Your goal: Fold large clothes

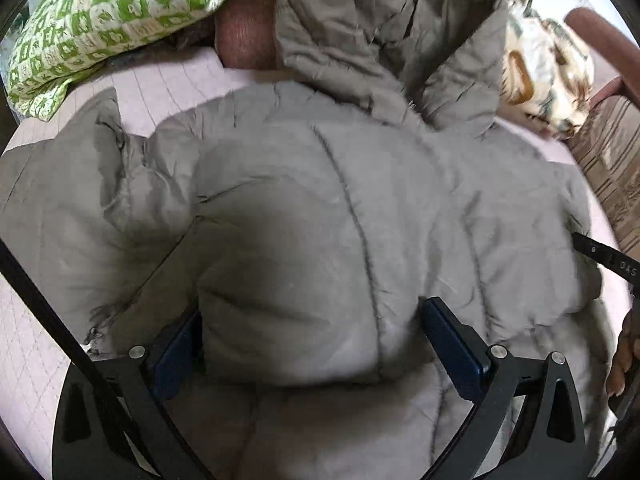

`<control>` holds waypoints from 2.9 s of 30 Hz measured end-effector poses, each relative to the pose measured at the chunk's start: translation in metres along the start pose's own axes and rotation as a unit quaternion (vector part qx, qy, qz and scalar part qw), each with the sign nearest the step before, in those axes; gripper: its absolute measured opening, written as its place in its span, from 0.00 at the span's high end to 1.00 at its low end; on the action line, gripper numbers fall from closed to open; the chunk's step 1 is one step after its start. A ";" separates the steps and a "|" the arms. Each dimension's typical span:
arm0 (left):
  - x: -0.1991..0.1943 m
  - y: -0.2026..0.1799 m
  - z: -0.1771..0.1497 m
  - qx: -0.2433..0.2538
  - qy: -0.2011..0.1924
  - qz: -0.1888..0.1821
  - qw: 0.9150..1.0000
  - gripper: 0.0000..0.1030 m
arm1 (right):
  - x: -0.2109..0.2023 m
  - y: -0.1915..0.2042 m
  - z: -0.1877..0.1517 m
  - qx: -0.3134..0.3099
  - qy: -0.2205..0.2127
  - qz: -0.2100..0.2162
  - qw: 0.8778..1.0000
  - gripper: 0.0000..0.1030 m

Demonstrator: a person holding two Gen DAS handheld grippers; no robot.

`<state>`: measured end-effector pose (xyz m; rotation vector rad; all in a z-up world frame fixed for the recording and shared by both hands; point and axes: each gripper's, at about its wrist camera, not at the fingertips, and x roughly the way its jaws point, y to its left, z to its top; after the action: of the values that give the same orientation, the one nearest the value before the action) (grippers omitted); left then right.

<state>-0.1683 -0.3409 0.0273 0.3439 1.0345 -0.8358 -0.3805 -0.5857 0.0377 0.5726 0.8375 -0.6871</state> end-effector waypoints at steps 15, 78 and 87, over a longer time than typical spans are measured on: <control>-0.005 0.019 -0.012 0.009 0.006 0.016 1.000 0.00 | 0.002 0.058 -0.052 0.000 0.022 0.050 0.999 0.57; -0.053 0.487 0.008 -0.444 -0.207 -0.002 0.872 0.83 | -0.040 0.084 -0.060 -0.048 -0.082 0.116 0.989 0.51; -0.135 0.421 0.038 -0.356 -0.245 -0.012 0.902 0.84 | -0.051 0.076 -0.055 -0.037 -0.094 0.109 0.989 0.51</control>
<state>0.1368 -0.0301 0.1104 -0.4870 0.7966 -0.4741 -0.3751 -0.4822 0.0634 0.5157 0.6101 -0.4988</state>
